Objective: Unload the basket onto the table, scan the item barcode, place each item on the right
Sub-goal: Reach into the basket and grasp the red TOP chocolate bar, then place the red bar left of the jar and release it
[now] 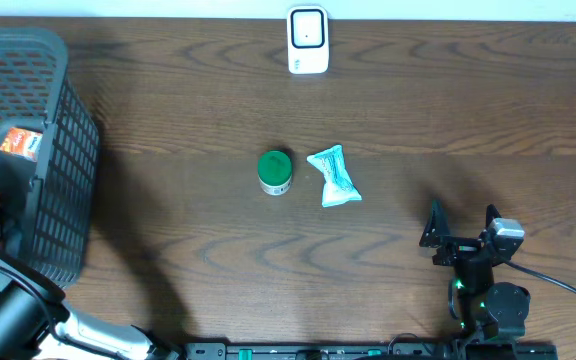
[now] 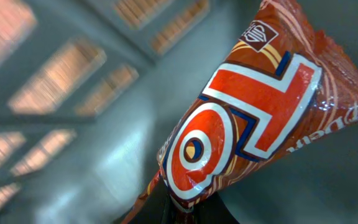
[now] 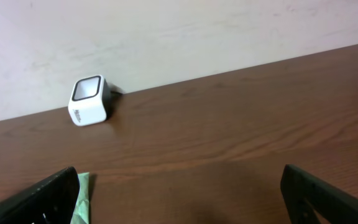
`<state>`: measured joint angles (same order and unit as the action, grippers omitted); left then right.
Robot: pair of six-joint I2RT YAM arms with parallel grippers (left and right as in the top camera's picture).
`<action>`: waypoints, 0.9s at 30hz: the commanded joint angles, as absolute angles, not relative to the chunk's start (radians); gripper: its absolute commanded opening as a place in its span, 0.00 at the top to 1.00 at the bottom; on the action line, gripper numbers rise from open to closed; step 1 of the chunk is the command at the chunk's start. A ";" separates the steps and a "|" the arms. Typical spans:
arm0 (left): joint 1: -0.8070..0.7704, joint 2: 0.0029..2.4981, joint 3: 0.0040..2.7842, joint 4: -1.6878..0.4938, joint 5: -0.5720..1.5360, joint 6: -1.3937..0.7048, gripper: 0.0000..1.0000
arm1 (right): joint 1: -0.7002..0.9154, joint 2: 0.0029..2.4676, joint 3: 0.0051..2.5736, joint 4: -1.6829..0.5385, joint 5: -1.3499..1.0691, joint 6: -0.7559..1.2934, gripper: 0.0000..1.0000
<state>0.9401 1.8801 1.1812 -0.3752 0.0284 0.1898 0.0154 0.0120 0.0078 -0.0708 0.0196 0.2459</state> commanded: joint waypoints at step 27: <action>0.188 1.047 1.182 -0.361 0.517 -0.334 0.92 | 0.020 0.008 0.006 -0.073 0.028 0.257 0.01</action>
<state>0.3138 0.9943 1.1831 -0.2951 0.4545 -0.3084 0.0154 0.0120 0.0078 -0.0704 0.0196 0.2459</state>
